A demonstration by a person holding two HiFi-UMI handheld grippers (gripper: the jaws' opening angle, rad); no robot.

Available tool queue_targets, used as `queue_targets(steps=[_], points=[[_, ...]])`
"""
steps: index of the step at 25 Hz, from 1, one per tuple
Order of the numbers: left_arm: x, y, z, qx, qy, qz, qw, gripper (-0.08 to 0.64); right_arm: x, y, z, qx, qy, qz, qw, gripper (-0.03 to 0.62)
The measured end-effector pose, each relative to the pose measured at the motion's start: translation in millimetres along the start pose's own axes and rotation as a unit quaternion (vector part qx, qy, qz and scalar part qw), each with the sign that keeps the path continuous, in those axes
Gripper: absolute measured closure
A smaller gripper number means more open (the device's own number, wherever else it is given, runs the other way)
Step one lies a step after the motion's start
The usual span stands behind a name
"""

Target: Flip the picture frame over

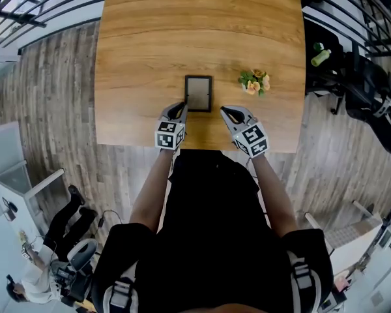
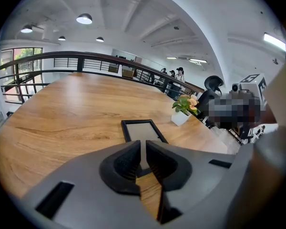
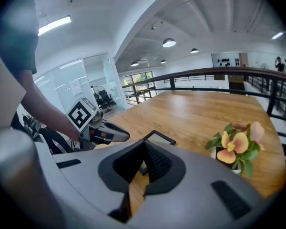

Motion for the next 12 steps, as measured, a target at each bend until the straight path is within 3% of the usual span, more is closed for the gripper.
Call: queue_targets(steps=[5,8,12], points=[[11.4,-4.1,7.2,-0.006,-0.012,-0.008,0.9999,0.527,5.4,-3.1,8.0,-0.005,-0.019,-0.01,1.0,0.586],[19.9,-4.3,11.3,-0.009,-0.024,-0.009,0.9996,0.442,7.9,-8.7,11.8,-0.013,-0.031,-0.018,0.999,0.586],[28.6,-8.4,13.2,-0.009,-0.038,-0.02,0.999,0.433,11.8,-15.4,11.8,-0.021,-0.042,-0.027,0.999,0.586]])
Point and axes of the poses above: the fingertips, and each gripper's own axes: x forward along the fingers, y to its right, z out of its underside, the point moved 6 cm from there along -x, backward along the fingers, and after that the axes turned 4 degrees about -z, right-handed, at the moved point
